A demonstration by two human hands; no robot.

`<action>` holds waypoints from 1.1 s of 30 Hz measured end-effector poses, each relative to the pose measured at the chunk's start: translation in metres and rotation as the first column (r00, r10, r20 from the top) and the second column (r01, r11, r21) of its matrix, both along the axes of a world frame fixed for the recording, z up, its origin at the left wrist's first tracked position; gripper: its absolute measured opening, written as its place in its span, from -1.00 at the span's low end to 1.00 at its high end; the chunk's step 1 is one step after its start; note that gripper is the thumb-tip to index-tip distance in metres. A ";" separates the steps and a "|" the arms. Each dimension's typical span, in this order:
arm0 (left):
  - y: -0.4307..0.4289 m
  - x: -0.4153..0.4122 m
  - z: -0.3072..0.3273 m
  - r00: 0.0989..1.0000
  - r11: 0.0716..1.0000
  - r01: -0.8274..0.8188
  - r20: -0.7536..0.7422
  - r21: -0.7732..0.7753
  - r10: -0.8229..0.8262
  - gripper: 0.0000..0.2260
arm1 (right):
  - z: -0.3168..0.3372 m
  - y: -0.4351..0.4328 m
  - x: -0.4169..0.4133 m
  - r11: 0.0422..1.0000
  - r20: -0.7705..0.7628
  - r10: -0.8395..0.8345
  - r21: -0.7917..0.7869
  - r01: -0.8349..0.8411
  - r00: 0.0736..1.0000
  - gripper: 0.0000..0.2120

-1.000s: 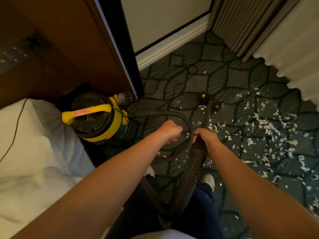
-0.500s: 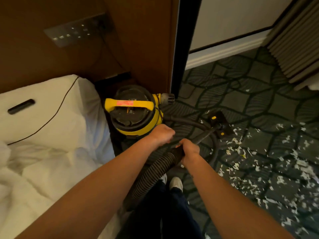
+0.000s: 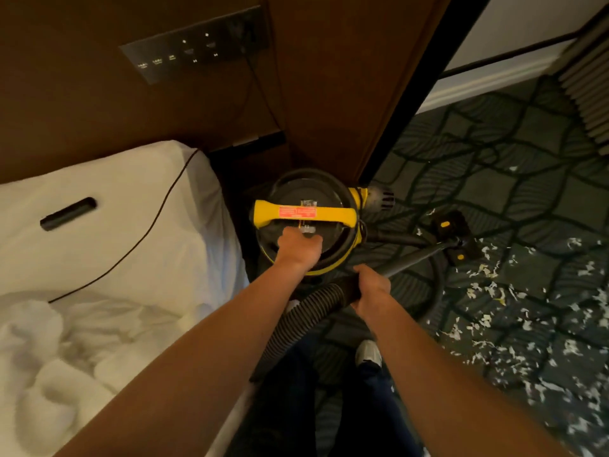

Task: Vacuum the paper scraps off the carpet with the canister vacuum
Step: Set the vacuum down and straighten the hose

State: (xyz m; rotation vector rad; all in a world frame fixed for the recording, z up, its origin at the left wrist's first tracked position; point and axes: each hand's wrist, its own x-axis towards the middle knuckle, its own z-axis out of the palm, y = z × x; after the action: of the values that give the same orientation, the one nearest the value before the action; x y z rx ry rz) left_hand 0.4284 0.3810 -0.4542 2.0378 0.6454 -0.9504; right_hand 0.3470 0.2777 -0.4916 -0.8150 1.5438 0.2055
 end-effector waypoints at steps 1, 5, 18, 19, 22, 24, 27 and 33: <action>0.010 0.009 -0.002 1.000 1.000 -0.014 0.001 0.018 0.014 -0.37 | -0.006 0.010 0.009 1.000 -0.006 -0.022 -0.009 0.022 1.000 -0.40; 0.039 0.038 -0.015 0.996 0.995 -0.083 -0.038 0.054 0.085 -0.41 | -0.020 0.037 0.034 0.993 -0.068 -0.082 -0.094 0.076 0.994 -0.39; 0.088 0.076 -0.080 0.990 0.989 -0.143 -0.011 -0.044 0.142 -0.21 | -0.032 0.054 0.051 0.984 -0.258 0.034 -0.162 -0.078 0.965 -0.55; 0.090 0.078 -0.081 0.992 0.990 -0.125 0.009 -0.066 0.126 -0.20 | -0.032 0.053 0.051 0.984 -0.267 0.039 -0.160 -0.084 0.963 -0.55; 0.093 0.077 -0.085 0.990 0.987 -0.127 0.050 -0.101 0.133 -0.26 | -0.031 0.053 0.051 0.986 -0.287 0.037 -0.146 -0.082 0.957 -0.56; 0.092 0.075 -0.084 0.987 0.983 -0.150 0.044 -0.106 0.155 -0.31 | -0.031 0.054 0.051 0.987 -0.289 0.030 -0.144 -0.075 0.957 -0.57; 0.087 0.073 -0.080 0.976 0.971 -0.210 0.030 -0.110 0.215 -0.37 | -0.031 0.054 0.052 0.986 -0.296 0.027 -0.151 -0.075 0.955 -0.58; 0.080 0.072 -0.077 0.975 0.973 -0.219 0.034 -0.080 0.222 -0.39 | -0.030 0.053 0.052 0.986 -0.299 0.016 -0.152 -0.064 0.954 -0.57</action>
State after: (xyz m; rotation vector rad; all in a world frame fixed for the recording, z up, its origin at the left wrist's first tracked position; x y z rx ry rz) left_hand 0.5007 0.4613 -0.5313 1.8693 0.7822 -0.7874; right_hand 0.3992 0.3308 -0.5215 -0.9759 1.8452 0.2443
